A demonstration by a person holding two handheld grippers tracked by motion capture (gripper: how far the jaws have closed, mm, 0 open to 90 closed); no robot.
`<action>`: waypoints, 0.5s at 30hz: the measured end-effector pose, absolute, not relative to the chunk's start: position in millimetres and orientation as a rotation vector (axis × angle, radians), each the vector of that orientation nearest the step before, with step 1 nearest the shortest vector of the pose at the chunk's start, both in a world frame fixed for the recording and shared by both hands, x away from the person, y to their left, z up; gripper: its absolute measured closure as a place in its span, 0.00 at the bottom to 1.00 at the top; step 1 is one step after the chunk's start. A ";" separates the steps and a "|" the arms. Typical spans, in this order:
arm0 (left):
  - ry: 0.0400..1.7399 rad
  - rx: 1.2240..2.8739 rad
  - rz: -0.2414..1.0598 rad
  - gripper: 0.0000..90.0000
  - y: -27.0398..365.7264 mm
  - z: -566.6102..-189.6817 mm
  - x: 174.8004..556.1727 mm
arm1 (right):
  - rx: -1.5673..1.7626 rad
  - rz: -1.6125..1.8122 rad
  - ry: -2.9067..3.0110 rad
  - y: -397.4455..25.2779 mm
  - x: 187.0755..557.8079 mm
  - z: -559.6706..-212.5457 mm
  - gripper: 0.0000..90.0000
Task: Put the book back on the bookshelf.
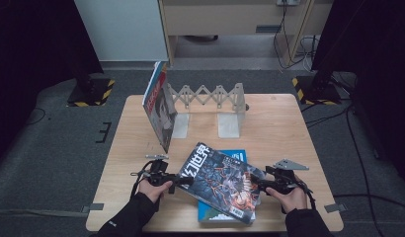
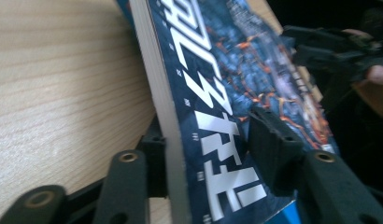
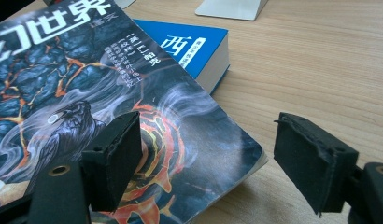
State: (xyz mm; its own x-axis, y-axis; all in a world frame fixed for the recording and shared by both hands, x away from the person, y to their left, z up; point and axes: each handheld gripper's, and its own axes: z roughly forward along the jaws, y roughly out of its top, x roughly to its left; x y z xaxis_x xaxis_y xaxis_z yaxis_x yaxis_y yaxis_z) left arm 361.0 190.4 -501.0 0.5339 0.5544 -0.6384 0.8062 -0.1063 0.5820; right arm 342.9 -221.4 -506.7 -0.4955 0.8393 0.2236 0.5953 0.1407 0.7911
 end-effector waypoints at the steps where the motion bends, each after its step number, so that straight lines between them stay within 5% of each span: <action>1: 1.124 1.769 -0.315 0.63 191.1 -498.2 359.8 | 1.399 1.282 2.149 -221.5 342.9 -506.6 0.26; 15: 1.073 1.670 -0.318 0.83 189.3 -469.9 354.8 | 1.416 1.300 2.153 -224.1 343.8 -508.1 0.27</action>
State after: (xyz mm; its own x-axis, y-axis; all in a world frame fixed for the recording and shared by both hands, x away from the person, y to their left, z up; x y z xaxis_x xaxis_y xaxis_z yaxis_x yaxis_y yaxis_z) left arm 354.8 189.3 -469.9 0.5581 0.4888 -0.6705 0.7752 -0.0190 0.6314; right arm 343.8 -224.1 -508.1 -0.4941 0.8337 0.2464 0.6064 0.1273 0.7849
